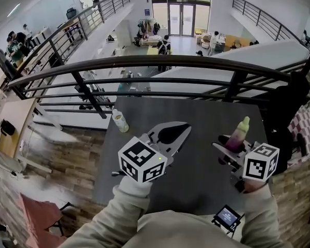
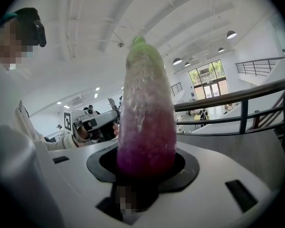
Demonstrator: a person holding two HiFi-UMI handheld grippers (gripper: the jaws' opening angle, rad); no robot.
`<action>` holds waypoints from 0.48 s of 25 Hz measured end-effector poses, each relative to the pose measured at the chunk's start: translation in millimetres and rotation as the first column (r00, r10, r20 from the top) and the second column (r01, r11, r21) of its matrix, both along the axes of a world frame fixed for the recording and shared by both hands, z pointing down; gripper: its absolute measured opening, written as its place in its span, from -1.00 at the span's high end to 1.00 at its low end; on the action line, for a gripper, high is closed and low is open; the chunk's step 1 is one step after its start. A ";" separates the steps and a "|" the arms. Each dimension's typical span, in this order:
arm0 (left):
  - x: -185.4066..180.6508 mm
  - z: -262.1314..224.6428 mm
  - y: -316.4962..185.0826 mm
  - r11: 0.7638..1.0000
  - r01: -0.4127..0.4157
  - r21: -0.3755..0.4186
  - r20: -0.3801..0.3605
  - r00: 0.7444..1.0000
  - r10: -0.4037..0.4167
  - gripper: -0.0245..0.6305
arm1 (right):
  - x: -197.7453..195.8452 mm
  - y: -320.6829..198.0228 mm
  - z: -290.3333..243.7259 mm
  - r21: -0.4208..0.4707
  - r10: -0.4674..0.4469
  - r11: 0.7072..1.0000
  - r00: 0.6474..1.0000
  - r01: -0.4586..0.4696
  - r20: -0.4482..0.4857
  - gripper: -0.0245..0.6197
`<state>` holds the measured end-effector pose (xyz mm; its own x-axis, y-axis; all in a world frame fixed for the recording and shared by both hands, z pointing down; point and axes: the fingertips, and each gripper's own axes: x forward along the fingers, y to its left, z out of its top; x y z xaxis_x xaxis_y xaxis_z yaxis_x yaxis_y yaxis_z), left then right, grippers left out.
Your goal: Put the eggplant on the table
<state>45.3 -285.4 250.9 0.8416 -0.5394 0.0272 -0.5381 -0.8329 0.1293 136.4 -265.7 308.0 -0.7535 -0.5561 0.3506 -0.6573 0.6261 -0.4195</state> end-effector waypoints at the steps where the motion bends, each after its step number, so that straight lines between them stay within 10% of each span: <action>1: -5.1 2.6 -4.9 1.000 -0.002 -0.004 0.000 1.000 0.002 0.91 | -4.5 -4.7 1.4 -0.004 0.004 1.000 1.000 -0.004 -0.001 0.33; 12: -28.9 27.7 -37.9 0.998 -0.022 -0.058 -0.012 1.000 0.021 0.91 | -23.2 -45.5 7.1 -0.040 0.023 0.999 1.000 -0.024 -0.019 0.33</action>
<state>16.4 -323.3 278.6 0.8532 -0.5193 0.0482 -0.5186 -0.8350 0.1841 113.2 -311.2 315.1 -0.7336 -0.5591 0.3864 -0.6795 0.5931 -0.4319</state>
